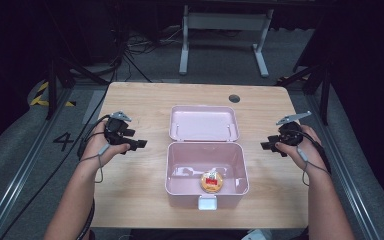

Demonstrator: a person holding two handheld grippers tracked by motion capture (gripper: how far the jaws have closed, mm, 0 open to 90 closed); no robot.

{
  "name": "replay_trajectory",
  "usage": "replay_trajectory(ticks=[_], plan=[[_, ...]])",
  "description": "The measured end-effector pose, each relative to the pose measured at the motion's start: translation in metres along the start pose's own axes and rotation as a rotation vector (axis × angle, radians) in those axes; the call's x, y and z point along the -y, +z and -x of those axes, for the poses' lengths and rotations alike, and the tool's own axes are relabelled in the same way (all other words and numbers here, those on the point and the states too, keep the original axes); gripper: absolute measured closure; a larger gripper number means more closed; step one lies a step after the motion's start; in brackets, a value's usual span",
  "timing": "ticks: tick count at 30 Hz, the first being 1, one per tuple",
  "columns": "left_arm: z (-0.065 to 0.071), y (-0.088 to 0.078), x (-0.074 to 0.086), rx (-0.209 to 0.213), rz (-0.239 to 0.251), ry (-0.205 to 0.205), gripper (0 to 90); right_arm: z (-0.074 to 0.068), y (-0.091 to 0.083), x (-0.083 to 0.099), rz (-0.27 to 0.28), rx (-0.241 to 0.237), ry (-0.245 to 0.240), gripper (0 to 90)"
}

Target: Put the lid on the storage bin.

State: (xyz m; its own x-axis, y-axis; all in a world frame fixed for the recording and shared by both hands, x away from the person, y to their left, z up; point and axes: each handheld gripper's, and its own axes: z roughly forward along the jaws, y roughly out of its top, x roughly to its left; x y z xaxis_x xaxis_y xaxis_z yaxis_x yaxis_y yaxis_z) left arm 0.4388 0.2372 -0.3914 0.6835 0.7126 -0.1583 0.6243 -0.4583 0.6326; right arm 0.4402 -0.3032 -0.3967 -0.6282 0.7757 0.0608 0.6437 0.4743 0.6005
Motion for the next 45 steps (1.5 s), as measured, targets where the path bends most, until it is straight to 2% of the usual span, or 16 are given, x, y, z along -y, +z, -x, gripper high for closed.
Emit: replay_trajectory(ticks=[4,5,7,9,12,13,14,15,18,20,24,27,33,38,41,45], plan=[[0.001,-0.003,-0.003,-0.002,0.002,-0.012,26.7,0.0,-0.001,0.002,0.0,0.003,0.003,54.3],[0.002,-0.003,-0.004,-0.017,0.0,0.002,26.7,0.0,-0.002,0.003,0.002,0.002,0.001,54.2],[0.002,-0.003,-0.004,-0.018,0.005,0.0,26.8,0.001,-0.003,0.003,0.005,0.006,0.001,54.1],[0.002,-0.005,-0.008,-0.001,0.056,-0.019,30.4,0.001,-0.004,0.005,0.005,0.006,0.014,53.0],[0.003,-0.008,-0.012,0.03,0.111,-0.044,35.8,0.002,-0.005,0.006,0.016,0.01,0.015,52.5],[0.003,-0.008,-0.012,0.03,0.111,-0.044,36.4,0.002,-0.005,0.006,0.016,0.01,0.015,52.5],[0.004,-0.01,-0.017,0.048,0.14,-0.057,38.5,0.002,-0.005,0.006,0.02,0.011,0.015,52.3],[0.004,-0.011,-0.02,0.045,0.146,-0.061,41.8,0.002,-0.005,0.006,0.017,0.011,0.019,52.2],[0.006,-0.013,-0.027,0.035,0.168,-0.052,42.7,0.002,-0.005,0.007,0.012,0.01,0.021,52.2],[0.009,-0.013,-0.036,0.055,0.185,-0.057,44.4,0.002,-0.005,0.007,0.015,0.012,0.01,52.1],[0.011,-0.011,-0.043,0.047,0.174,-0.036,43.5,0.002,-0.007,0.008,0.016,0.013,0.009,52.1],[0.009,-0.009,-0.049,0.042,0.194,-0.029,42.5,0.002,-0.008,0.01,0.017,0.016,0.016,52.0],[0.005,-0.001,-0.058,0.067,0.218,-0.037,42.2,0.003,-0.008,0.012,0.016,0.015,0.013,51.8],[0.001,0.007,-0.068,0.072,0.244,-0.004,39.7,0.003,-0.008,0.012,0.017,0.017,0.011,51.8],[0.002,0.012,-0.074,0.061,0.235,0.01,36.9,0.003,-0.007,0.012,0.016,0.019,0.013,51.7],[0.004,0.02,-0.084,0.076,0.231,0.005,36.1,0.003,-0.007,0.016,0.011,0.029,0.005,51.8]])
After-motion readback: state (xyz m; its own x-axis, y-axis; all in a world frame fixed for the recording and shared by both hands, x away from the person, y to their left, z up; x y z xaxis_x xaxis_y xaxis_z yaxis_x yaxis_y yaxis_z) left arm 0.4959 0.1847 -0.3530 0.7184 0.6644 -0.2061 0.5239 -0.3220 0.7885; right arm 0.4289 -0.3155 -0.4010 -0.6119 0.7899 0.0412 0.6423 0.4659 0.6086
